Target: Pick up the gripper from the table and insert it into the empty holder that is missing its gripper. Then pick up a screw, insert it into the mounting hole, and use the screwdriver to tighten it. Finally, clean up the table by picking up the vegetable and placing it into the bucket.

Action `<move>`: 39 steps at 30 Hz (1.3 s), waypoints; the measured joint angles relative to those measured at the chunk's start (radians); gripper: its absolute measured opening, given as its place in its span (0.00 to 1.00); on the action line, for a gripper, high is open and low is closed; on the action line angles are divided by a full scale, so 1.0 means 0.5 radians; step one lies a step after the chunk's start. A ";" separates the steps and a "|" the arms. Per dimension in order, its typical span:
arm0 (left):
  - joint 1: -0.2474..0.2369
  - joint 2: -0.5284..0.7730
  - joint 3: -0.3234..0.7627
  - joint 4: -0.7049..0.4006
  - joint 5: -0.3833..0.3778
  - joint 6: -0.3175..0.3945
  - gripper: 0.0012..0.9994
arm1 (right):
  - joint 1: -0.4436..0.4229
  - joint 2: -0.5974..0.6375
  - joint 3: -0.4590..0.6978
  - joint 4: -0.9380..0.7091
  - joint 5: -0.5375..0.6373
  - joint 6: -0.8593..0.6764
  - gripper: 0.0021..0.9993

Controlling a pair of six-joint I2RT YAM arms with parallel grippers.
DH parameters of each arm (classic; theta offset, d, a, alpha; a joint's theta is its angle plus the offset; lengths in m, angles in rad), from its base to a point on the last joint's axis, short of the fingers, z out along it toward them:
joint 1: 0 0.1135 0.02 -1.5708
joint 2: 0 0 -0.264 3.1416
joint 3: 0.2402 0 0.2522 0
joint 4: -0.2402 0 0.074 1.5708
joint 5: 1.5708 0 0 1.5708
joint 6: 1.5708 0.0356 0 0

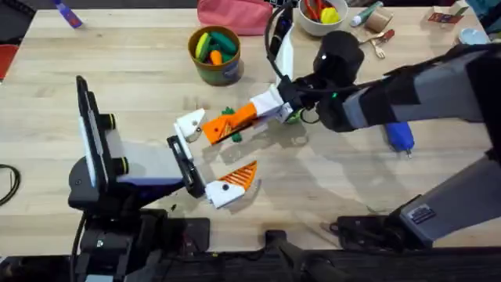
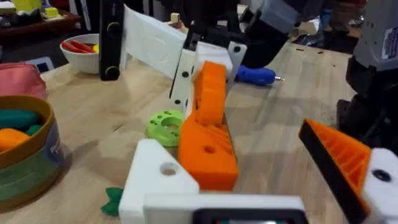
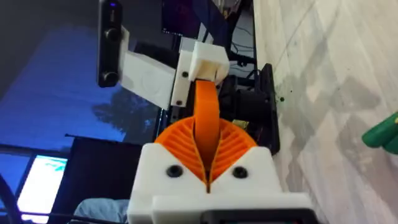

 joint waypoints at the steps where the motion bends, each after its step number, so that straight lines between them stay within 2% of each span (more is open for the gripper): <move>1: 0.000 0.000 0.000 0.000 0.000 0.000 0.99 | 0.008 0.013 0.009 0.000 0.000 0.000 0.01; 39: 0.000 0.000 0.000 0.000 -0.001 0.001 0.99 | 0.141 0.045 0.087 0.000 0.281 0.111 0.01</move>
